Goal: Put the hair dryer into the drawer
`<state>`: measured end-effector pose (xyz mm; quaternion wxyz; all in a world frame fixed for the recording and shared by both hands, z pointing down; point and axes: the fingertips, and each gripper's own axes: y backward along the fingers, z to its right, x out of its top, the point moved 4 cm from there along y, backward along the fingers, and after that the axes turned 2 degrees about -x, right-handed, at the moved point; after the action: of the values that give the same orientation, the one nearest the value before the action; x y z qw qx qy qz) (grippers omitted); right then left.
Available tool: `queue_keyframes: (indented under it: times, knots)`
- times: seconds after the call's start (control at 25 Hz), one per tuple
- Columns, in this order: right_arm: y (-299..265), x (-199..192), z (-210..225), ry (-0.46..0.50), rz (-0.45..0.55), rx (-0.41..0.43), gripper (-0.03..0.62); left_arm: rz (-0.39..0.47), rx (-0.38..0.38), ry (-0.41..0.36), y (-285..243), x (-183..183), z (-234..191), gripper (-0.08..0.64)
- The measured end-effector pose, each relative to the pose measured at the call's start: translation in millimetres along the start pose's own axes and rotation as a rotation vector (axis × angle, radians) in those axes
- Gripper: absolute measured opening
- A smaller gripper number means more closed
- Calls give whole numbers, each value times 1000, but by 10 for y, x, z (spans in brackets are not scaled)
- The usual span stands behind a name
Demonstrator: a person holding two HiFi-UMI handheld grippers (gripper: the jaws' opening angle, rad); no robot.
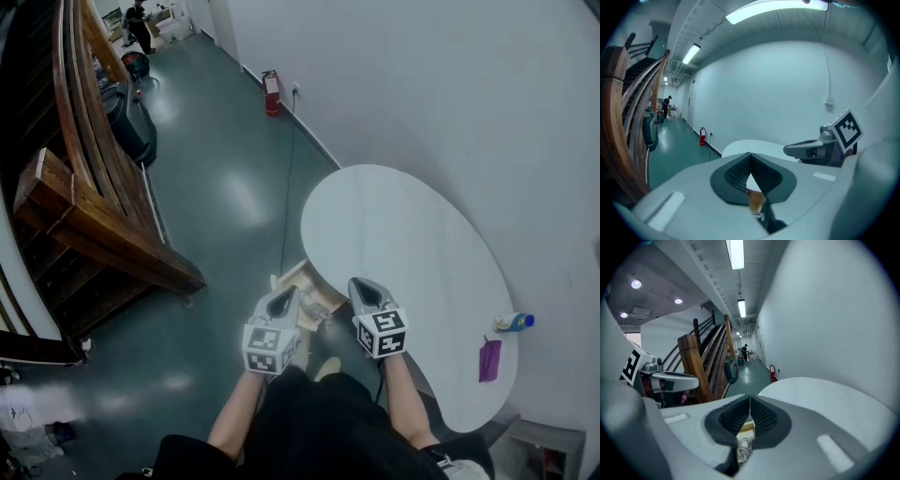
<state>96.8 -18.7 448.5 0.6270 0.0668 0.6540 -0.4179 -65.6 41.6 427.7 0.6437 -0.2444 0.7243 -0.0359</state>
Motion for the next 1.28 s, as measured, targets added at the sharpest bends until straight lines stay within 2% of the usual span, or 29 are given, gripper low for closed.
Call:
queue_keyframes:
  times: [0.28, 0.76, 1.28]
  knots:
    - [349, 162, 129, 18, 98, -53, 11, 43, -12, -46, 90, 242, 128, 6]
    - [751, 153, 160, 7, 190, -114, 10, 94, -34, -89, 221, 333, 285, 6]
    - [833, 68, 181, -6, 182, -124, 5, 64, -40, -74, 182, 239, 274, 6]
